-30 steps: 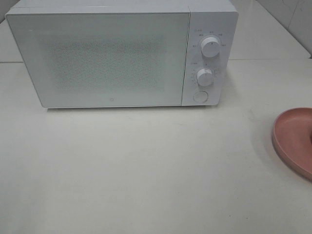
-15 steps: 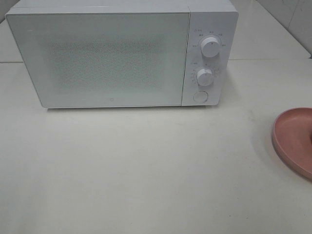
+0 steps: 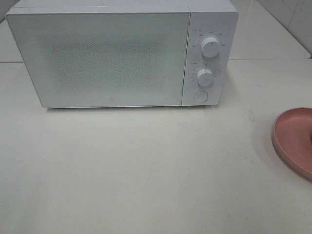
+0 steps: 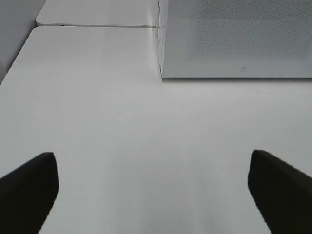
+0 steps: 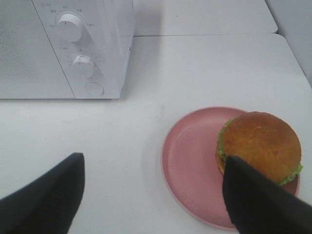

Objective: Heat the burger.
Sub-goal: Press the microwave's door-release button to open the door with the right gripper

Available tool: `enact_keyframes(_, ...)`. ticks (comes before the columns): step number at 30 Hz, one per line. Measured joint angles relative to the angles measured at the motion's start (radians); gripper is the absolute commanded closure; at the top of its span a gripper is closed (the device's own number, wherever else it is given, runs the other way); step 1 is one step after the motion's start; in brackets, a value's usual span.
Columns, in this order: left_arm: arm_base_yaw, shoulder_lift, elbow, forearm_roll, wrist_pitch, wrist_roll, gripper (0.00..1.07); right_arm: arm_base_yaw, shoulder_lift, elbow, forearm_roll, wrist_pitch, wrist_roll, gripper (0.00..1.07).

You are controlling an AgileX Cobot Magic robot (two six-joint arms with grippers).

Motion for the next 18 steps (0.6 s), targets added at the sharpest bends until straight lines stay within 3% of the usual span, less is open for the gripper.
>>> enact_keyframes(18,0.000,0.000,0.000,0.000,0.000,0.000,0.09,0.000,0.280,0.000,0.000,-0.296,0.000,0.32)
